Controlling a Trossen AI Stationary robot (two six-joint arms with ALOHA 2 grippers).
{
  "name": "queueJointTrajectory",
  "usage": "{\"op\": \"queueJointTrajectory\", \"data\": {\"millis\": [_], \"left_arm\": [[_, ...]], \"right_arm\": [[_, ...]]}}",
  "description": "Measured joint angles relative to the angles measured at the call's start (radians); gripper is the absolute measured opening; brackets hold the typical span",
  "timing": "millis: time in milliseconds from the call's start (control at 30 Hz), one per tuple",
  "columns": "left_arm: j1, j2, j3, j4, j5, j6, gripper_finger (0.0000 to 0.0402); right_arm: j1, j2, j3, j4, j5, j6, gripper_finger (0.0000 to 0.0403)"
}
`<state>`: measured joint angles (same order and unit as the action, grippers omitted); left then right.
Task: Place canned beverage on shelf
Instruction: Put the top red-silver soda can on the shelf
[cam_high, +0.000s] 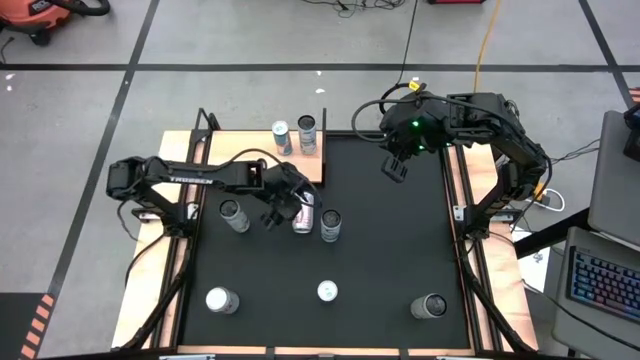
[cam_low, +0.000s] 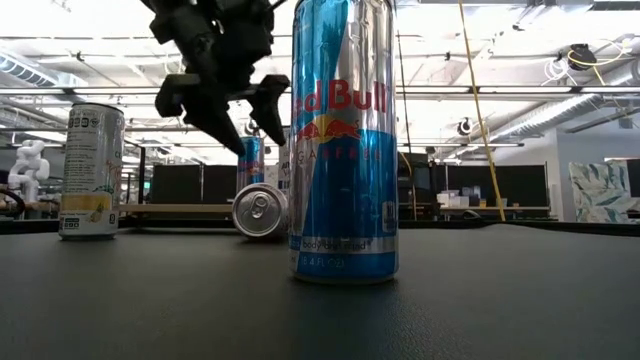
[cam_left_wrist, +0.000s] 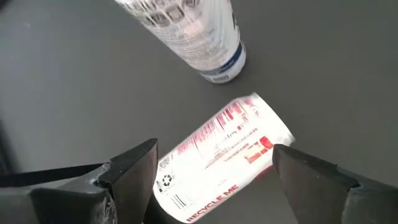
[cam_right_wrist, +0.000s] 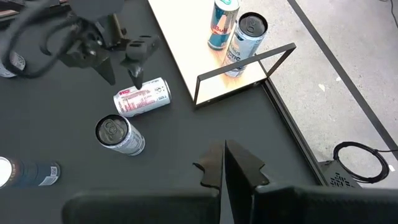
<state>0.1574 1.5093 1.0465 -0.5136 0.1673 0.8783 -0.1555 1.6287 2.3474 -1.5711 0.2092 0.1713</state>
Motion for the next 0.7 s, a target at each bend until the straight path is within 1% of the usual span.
{"op": "queueJointTrajectory", "data": {"millis": [67,233,467,700], "left_arm": [[0.0,0.012,0.001,-0.004,0.0,0.006,0.0317],[-0.006,0.042,0.002,-0.03,0.0,0.134,0.0317],[-0.035,0.09,0.002,-0.032,-0.003,0.256,0.0317],[-0.062,0.121,0.002,-0.01,-0.081,0.377,0.0317]], "right_arm": [[0.0,0.0,0.0,0.0,0.0,0.0,0.0],[0.0,0.0,0.0,0.0,0.0,-0.005,0.0],[0.0,0.0,0.0,0.0,0.0,-0.007,0.0],[0.0,0.0,0.0,0.0,0.0,-0.007,0.0]]}}
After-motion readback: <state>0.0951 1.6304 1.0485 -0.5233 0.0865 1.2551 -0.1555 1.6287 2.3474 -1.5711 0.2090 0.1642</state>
